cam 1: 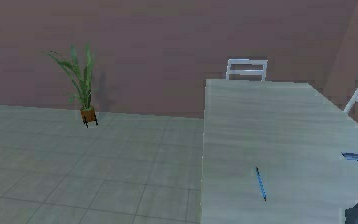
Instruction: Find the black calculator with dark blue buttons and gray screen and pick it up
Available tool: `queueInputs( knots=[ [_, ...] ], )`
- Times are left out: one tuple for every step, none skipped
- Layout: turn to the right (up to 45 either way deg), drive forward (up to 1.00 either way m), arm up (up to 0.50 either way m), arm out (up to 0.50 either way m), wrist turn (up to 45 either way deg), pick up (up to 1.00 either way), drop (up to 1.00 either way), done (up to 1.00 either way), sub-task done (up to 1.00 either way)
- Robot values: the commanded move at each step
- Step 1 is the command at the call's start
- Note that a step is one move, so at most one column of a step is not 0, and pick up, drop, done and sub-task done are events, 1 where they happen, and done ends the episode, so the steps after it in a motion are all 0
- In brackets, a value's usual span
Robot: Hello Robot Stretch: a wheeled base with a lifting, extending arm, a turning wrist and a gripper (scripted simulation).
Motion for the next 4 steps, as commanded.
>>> queueInputs(
  knots=[
    [0.0,0.00,0.02,0.00,0.0,0.00,0.00,0.00,0.00],
    [0.0,0.00,0.00,0.24,0.0,0.00,0.00,0.00,0.00],
    [0.0,0.00,0.00,0.00,45.0,0.00,0.00,0.00,0.00],
    [0.0,0.00,0.00,0.00,45.0,0.00,0.00,0.00,0.00]
  ],
)
